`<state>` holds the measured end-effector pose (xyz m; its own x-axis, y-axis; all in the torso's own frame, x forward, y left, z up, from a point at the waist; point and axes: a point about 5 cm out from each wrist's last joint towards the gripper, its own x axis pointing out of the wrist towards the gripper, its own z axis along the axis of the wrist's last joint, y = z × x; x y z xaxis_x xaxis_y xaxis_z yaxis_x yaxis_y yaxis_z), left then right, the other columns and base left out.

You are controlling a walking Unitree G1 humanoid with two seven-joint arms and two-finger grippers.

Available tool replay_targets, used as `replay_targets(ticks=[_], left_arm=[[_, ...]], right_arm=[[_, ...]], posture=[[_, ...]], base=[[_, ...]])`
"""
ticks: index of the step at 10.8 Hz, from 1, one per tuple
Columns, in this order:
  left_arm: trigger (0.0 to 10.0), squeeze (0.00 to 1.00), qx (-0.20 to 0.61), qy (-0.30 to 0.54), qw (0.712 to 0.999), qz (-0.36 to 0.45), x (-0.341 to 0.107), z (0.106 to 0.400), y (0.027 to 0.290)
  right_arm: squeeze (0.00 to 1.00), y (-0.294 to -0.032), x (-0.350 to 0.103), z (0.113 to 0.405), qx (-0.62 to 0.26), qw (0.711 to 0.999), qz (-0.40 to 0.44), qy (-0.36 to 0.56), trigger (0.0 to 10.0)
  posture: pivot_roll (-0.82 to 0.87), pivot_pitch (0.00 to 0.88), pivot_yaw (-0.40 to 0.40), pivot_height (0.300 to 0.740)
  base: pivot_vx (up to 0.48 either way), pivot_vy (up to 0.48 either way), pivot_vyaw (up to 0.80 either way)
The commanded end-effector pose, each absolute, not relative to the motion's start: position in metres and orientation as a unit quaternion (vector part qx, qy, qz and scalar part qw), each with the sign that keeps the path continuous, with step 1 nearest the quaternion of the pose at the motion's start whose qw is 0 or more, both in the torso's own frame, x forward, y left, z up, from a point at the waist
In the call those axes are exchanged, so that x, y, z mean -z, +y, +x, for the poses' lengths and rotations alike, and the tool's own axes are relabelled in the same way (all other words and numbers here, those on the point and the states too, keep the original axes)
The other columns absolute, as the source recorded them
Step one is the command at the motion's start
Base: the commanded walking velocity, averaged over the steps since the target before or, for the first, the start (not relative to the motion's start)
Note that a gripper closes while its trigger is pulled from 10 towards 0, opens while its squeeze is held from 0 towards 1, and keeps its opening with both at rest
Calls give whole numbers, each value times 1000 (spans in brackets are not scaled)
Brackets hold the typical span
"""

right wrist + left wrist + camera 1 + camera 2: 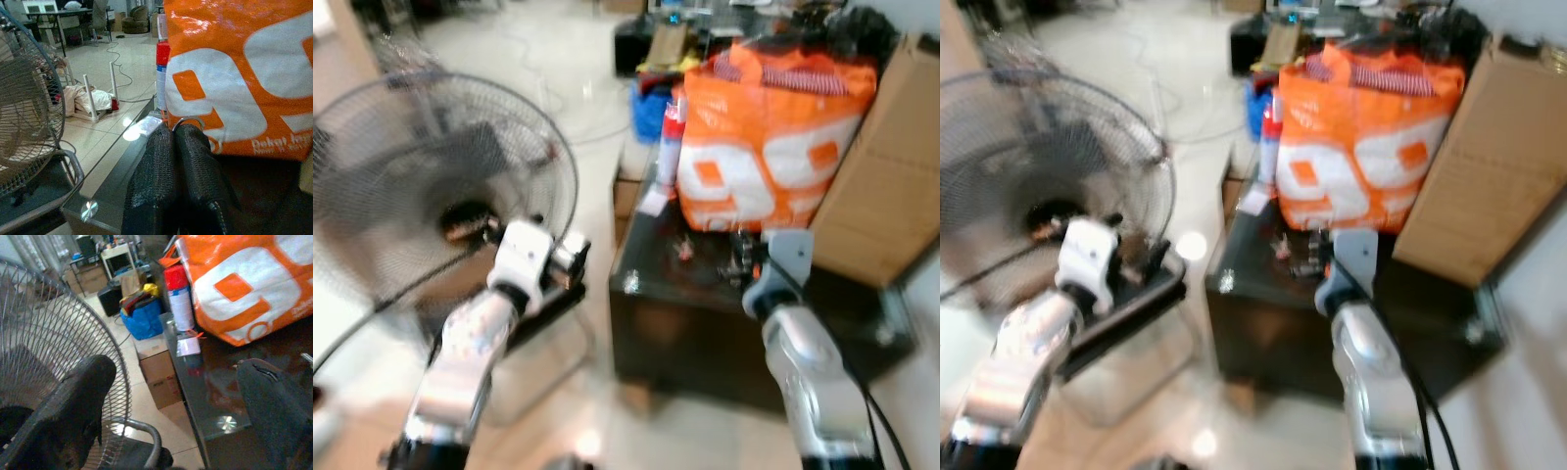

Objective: Hang keys on a hook

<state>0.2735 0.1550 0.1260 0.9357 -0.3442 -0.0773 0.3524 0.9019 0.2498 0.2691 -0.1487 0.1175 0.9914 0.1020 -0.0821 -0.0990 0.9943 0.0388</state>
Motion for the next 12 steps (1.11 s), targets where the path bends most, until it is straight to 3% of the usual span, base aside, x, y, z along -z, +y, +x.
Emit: replay_targets(ticks=[1, 5, 8, 12], left_arm=[[10000, 75, 176, 9, 975, 137, -129, 277, 156], [10000, 71, 177, 6, 975, 134, -130, 279, 154], [10000, 75, 182, -1, 976, 115, -132, 277, 154], [10000, 0, 201, 23, 974, 98, -134, 274, 152]], right_arm=[[0, -149, -121, 270, -52, 998, 18, 37, 10000], [0, -151, -120, 269, -48, 998, 22, 41, 10000], [0, -154, -119, 268, -43, 998, 25, 44, 10000], [0, -154, -119, 267, -46, 998, 28, 43, 10000]], posture=[[-84, 0, 31, 740], [-90, 0, 36, 740], [-93, 0, 40, 740], [-88, 0, 36, 740]], base=[[0, 0, 0], [0, 0, 0], [0, 0, -800], [0, 0, -800]])
